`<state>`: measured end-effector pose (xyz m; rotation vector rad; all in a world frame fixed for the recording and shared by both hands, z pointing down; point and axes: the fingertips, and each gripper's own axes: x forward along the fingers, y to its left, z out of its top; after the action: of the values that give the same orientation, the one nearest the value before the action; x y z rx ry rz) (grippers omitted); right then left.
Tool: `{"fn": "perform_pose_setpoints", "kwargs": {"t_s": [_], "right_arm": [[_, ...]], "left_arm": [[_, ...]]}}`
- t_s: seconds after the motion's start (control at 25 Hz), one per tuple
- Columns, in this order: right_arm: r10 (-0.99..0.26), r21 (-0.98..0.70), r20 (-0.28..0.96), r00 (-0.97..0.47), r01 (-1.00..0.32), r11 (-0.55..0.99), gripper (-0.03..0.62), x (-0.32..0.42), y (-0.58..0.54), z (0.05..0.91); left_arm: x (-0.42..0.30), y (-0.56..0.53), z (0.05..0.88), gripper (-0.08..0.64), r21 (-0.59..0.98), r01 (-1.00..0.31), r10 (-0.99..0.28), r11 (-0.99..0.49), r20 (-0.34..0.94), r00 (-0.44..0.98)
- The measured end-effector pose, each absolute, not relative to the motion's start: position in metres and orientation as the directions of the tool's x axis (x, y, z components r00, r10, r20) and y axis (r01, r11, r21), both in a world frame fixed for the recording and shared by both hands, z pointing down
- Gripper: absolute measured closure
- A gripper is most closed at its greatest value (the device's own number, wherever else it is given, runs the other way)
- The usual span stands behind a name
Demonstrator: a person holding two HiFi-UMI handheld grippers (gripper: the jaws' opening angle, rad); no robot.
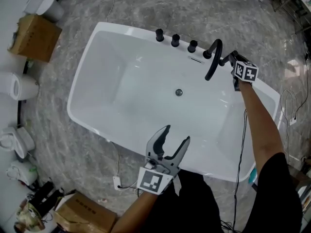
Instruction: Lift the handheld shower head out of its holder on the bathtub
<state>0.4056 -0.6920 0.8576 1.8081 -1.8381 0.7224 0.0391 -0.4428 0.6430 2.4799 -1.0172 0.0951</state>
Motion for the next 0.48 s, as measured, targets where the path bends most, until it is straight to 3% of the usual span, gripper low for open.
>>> {"fn": "perform_pose_setpoints", "kwargs": {"t_s": [0.48], "right_arm": [[-0.783, -0.049, 0.621, 0.023, -0.996, -0.068, 0.476, 0.402, -0.684, 0.796]], "left_arm": [[0.041, -0.435, 0.609, 0.314, 0.376, -0.641, -0.614, -0.669, 0.208, 0.762]]}}
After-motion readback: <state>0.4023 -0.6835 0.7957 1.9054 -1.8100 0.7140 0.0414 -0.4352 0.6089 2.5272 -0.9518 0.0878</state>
